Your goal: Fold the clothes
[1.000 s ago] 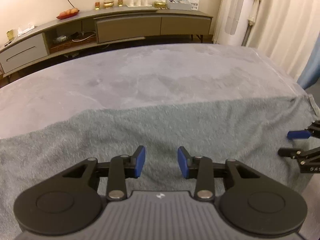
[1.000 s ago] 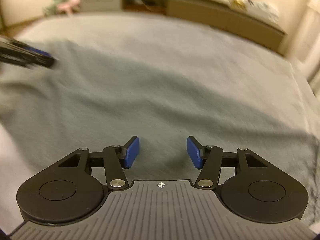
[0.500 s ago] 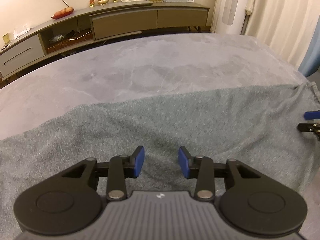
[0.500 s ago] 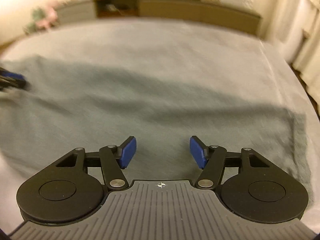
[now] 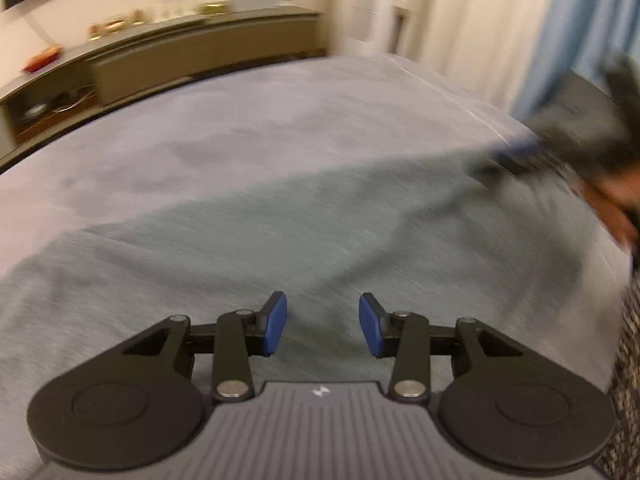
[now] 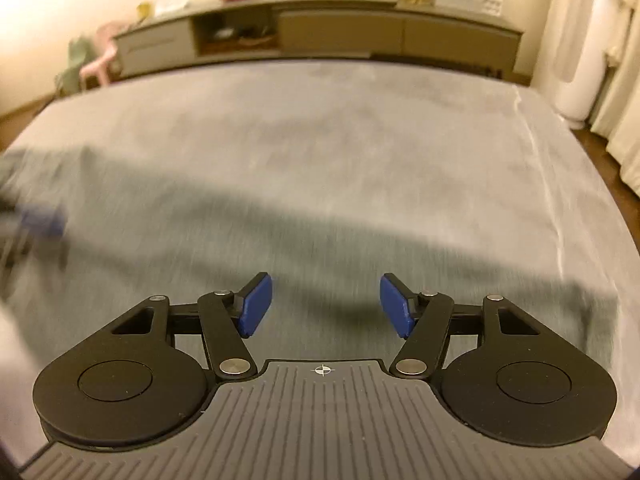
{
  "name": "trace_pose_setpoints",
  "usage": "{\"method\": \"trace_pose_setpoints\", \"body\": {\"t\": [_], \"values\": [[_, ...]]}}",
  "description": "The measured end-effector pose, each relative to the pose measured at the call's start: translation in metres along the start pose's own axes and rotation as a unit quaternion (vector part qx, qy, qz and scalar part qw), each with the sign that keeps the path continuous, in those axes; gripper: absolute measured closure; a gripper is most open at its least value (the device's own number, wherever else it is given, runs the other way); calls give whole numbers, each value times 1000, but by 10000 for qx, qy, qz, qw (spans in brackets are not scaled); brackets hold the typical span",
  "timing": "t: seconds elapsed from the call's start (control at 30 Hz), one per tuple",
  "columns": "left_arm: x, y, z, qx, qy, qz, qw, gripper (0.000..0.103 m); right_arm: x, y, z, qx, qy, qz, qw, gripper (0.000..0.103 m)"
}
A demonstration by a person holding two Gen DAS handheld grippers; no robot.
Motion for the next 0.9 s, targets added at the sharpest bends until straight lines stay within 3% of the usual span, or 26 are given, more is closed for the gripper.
{"method": "trace_pose_setpoints", "body": {"t": [0.03,0.1,0.17,0.3,0.4,0.43,0.47,0.53,0.6,0.7,0.77,0.9], "values": [[3,3,-10,103,75,49,9999,63,10,-9,0,89,21,-28,10000,41],[13,13,-26,324,183,230,9990,63,42,-12,-7,318,97,340,9989,46],[18,17,-40,570,227,304,9976,54,54,-18,-10,57,416,115,9991,45],[19,16,-60,945,346,301,9945,55,66,-30,-24,119,479,-239,9985,32],[14,17,-65,990,388,232,9941,61,54,-31,-36,219,519,-415,9975,37],[9,9,-62,899,386,96,9952,62,42,-30,-39,253,577,-439,9970,46],[3,2,-60,809,385,-40,9960,61,30,-30,-42,285,631,-464,9965,46],[-7,-15,-56,631,379,-304,9968,58,-11,-27,-45,235,305,-711,9967,30],[4,-44,-62,529,331,-415,9972,56,-38,-17,-58,274,201,-836,9959,26],[22,-87,-70,375,267,-571,9973,55,-55,4,-92,570,144,-707,9958,31],[57,-119,-88,287,373,-475,9978,55,-58,19,-109,609,139,-549,9965,36],[132,-163,-126,321,42,-141,9994,56,-56,47,-130,383,120,-417,9983,39]]}}
Point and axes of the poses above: each gripper's, at about its wrist camera, not at the fingertips, and x roughly the way its jaws point, z to its left, y to its underside, the point moved 8 cm from there along x, roughly the way its jaws point, and after that the axes turned 13 degrees about x, right-handed, at the moved point
